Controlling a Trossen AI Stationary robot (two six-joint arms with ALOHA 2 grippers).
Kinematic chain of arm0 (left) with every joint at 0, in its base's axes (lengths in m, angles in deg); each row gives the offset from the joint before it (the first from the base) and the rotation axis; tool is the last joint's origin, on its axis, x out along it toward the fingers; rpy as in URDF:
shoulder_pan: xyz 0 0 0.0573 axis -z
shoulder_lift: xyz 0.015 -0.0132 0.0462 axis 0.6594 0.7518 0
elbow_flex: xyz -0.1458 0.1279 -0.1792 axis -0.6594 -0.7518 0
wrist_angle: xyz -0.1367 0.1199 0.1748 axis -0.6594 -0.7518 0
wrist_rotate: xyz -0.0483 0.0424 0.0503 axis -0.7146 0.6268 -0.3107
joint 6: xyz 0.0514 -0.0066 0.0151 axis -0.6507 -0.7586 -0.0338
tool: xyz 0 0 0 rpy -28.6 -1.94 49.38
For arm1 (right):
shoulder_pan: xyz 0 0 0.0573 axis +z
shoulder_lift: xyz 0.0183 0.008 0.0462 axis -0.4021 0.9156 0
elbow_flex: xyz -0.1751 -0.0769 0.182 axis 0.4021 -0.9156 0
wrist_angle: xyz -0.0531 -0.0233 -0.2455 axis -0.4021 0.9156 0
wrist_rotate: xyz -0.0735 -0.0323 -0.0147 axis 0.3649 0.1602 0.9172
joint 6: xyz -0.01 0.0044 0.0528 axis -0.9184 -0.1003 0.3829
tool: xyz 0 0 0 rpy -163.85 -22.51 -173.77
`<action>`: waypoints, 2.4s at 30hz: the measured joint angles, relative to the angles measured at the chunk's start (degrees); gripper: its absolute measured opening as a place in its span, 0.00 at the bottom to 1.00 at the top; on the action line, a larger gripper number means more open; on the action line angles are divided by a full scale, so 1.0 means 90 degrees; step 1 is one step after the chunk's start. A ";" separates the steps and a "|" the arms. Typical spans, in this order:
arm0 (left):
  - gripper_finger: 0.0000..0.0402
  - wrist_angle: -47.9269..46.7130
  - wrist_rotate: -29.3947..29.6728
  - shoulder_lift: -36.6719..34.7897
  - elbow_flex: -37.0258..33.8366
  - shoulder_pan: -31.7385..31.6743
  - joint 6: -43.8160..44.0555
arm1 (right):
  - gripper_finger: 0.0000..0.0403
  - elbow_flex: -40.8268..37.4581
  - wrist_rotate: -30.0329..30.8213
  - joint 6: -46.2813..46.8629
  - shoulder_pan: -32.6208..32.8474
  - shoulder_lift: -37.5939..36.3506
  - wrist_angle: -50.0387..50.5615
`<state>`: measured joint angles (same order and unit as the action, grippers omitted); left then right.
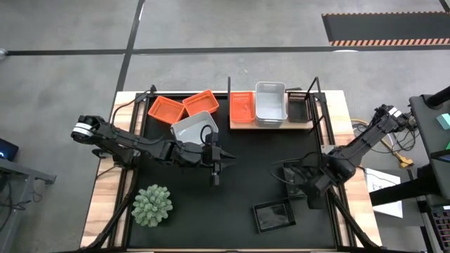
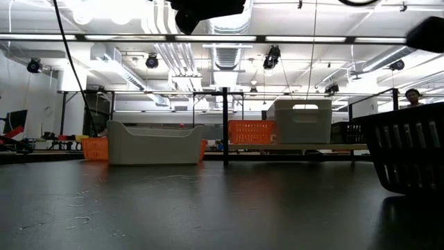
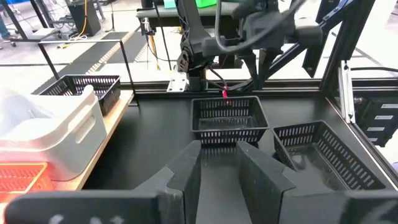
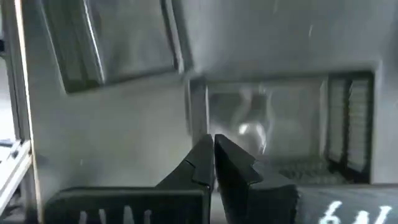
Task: Stack baskets on shelf by color
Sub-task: Stack the top black bin on top of the black bin on the shelf
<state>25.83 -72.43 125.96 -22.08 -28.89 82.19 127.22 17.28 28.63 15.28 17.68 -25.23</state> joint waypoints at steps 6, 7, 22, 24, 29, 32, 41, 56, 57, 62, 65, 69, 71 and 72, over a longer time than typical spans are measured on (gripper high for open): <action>0.21 -0.0004 -0.0002 0.0000 0.0000 0.0000 -0.0071 | 0.04 -0.0005 -0.0470 0.1378 0.0507 0.0047 0.0162; 0.21 -0.0004 0.0000 0.0000 0.0000 0.0000 -0.0174 | 0.06 -0.0005 -0.0497 0.1542 0.0577 0.0047 0.0148; 0.21 0.0043 0.0049 -0.0187 0.0032 -0.0015 -0.1427 | 0.43 -0.0024 -0.0463 0.1974 0.1448 0.0567 0.0106; 0.21 0.0044 0.0049 -0.0189 0.0032 -0.0016 -0.1583 | 0.44 -0.0027 -0.0452 0.1956 0.1449 0.0655 0.0106; 0.21 0.0037 0.0201 -0.0194 0.0032 -0.0034 -0.1884 | 0.45 -0.0027 -0.0044 0.1791 0.1445 0.0857 0.0052; 0.21 0.0040 0.0393 -0.0194 0.0036 -0.0041 -0.2175 | 0.45 -0.0027 0.0223 0.1540 0.1383 0.0985 -0.0020; 0.21 0.0073 0.0719 -0.0430 0.0165 -0.0044 -0.2720 | 0.45 -0.0032 0.0250 0.0784 0.0789 0.1662 -0.0261; 0.21 -0.0065 0.0717 -0.0440 0.0019 -0.0044 -0.2703 | 0.37 -0.0046 0.0206 0.0030 0.0301 0.2542 -0.0577; 0.21 -0.0065 0.0718 -0.0440 0.0019 -0.0044 -0.2703 | 0.35 -0.0046 0.0201 0.0030 0.0303 0.2584 -0.0578; 0.21 -0.0064 0.0716 -0.0440 0.0019 -0.0044 -0.2705 | 0.21 -0.0058 0.0155 0.0035 0.0291 0.2684 -0.0594; 0.21 -0.0063 0.0716 -0.0438 0.0019 -0.0044 -0.2718 | 0.09 -0.0058 0.0154 0.0040 0.0291 0.2664 -0.0612; 0.21 -0.0063 0.0716 -0.0437 0.0019 -0.0044 -0.2720 | 0.03 -0.0039 0.0156 0.0045 0.0291 0.2549 -0.0575; 0.21 -0.0063 0.0716 -0.0437 0.0019 -0.0044 -0.2720 | 0.02 0.0052 0.0158 0.0045 0.0289 0.2477 -0.0448; 0.21 -0.0063 0.0716 -0.0437 0.0019 -0.0044 -0.2720 | 0.02 0.0114 0.0164 0.0045 0.0289 0.2420 -0.0337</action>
<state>25.27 -65.98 122.03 -21.91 -29.29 57.71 128.25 18.75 29.03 17.87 39.47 -28.26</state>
